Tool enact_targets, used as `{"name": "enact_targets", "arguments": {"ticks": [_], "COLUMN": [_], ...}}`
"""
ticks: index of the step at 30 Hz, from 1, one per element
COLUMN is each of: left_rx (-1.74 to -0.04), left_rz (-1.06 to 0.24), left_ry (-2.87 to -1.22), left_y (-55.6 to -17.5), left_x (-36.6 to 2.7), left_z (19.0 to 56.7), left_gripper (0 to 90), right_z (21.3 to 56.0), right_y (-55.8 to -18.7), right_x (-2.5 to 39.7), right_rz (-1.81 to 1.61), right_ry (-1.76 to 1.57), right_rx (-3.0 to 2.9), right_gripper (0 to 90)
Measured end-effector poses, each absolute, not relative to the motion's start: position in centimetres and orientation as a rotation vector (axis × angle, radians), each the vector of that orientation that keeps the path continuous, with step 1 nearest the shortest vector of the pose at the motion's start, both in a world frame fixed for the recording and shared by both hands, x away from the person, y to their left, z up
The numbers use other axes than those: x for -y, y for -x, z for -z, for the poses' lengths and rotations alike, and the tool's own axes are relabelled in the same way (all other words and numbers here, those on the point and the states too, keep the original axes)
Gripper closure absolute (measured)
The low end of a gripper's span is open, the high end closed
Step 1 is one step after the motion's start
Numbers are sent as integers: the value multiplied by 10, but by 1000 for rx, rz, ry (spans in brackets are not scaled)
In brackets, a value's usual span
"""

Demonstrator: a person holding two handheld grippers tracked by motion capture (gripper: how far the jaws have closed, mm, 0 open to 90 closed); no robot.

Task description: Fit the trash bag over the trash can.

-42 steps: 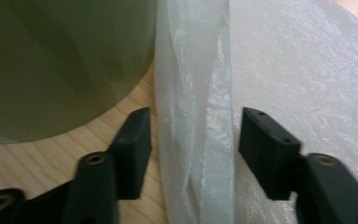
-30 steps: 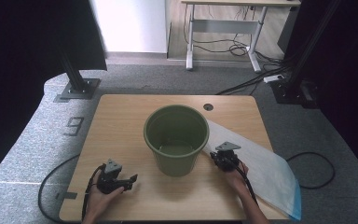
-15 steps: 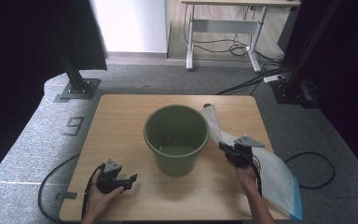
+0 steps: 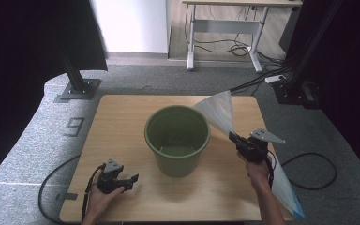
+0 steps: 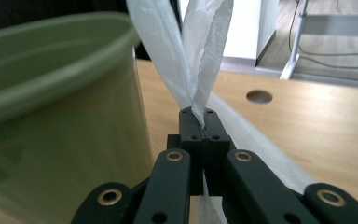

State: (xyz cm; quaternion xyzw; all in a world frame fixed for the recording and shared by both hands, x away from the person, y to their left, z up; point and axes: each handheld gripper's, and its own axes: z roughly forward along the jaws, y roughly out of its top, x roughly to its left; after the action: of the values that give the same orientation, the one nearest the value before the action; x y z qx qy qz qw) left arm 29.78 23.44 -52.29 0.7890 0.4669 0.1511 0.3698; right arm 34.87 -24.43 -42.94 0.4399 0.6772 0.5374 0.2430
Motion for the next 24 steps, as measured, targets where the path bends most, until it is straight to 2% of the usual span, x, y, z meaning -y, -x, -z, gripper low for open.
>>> {"name": "enact_targets", "arguments": {"ticks": [14,24], "left_rx": [-1204,-1202], "left_rz": [-386,-387], "left_ry": [-2034,-2030], "left_y": [-298,-298], "left_x": [-232,-233], "left_z": [525,524], "left_gripper": [223,224], "right_z": [348,319], "right_y": [-330,-321], "right_x": [236,217], "right_rz": [-1580,-1610], "right_ry": [-1036,-936], "right_rx": [-1764,-1768], "right_gripper": [885,885]}}
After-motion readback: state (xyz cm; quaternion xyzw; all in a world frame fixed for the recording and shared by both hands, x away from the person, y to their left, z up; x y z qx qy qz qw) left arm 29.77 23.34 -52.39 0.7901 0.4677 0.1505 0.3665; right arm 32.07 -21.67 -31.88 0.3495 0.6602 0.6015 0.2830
